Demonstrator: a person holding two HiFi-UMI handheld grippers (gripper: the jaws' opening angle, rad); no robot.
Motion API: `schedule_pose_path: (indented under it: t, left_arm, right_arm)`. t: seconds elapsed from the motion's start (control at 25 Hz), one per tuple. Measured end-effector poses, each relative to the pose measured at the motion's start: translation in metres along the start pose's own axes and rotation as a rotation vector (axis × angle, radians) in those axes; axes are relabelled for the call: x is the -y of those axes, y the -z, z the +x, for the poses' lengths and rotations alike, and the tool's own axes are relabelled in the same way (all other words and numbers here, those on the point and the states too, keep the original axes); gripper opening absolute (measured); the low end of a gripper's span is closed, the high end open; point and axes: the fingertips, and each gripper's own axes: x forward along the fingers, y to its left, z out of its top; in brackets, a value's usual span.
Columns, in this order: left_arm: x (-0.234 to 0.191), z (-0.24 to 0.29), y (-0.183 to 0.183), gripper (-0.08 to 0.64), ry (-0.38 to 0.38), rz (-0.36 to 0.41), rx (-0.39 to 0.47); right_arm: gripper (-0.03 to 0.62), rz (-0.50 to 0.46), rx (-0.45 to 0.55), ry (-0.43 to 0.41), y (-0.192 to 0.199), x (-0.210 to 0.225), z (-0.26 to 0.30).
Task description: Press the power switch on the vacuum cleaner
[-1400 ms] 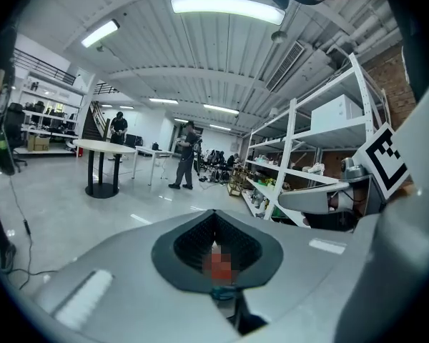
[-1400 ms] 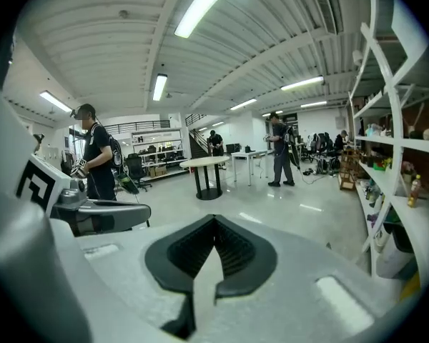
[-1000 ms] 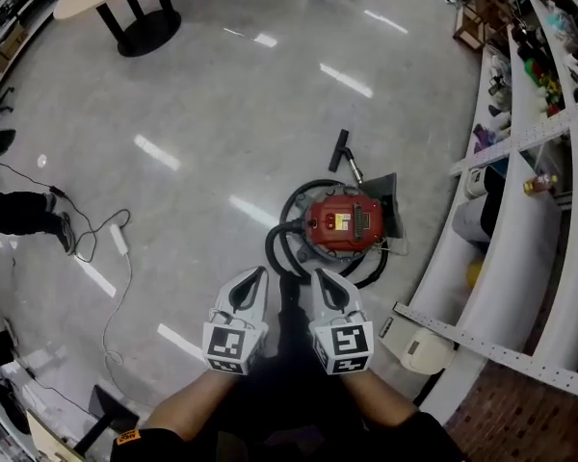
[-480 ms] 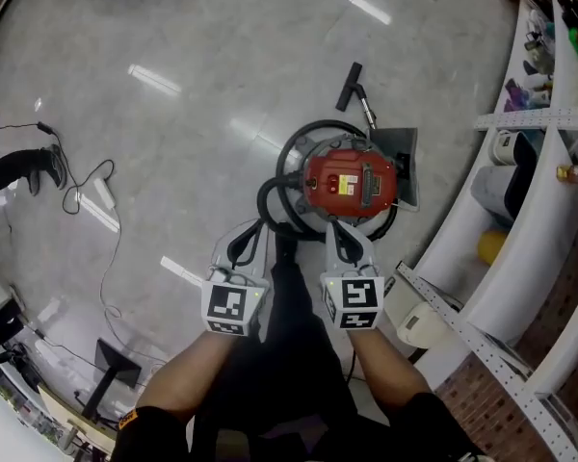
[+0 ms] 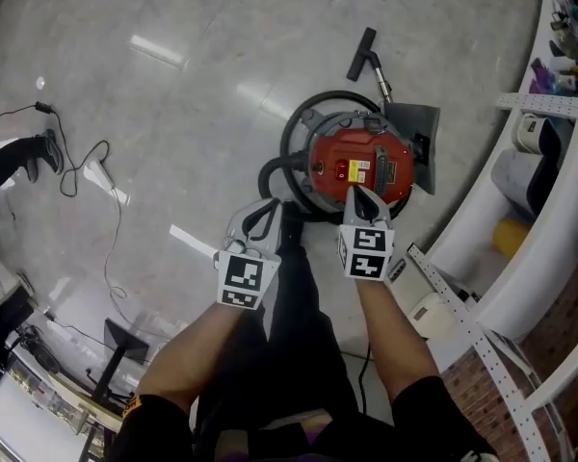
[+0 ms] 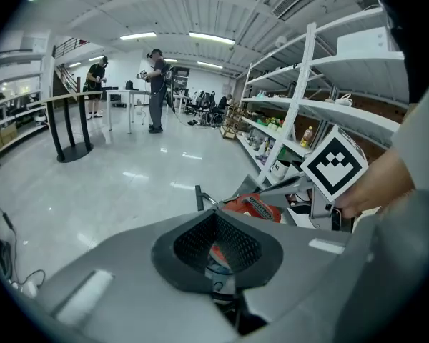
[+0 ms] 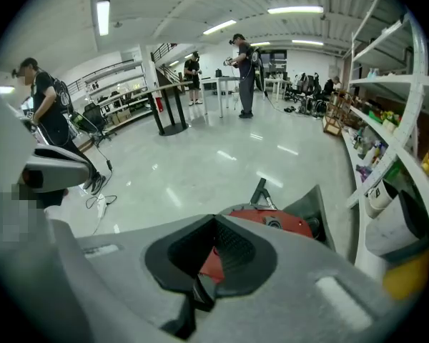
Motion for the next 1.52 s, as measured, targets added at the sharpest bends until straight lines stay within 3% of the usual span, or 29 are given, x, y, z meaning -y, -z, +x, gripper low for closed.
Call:
schedule_pose_path:
  t: [0.52,1.52]
  left_arm:
    - [-0.032,0.061,0.035,0.015,-0.083,-0.032,-0.088]
    - [-0.047,0.067,0.046,0.015,-0.091,-0.038,-0.118]
  right_arm:
    - [-0.008,0.008,-0.153,-0.014,0.047,0.016,0.084]
    - [-0.008,-0.054,-0.315,-0.034,0.059,0.024,0.137]
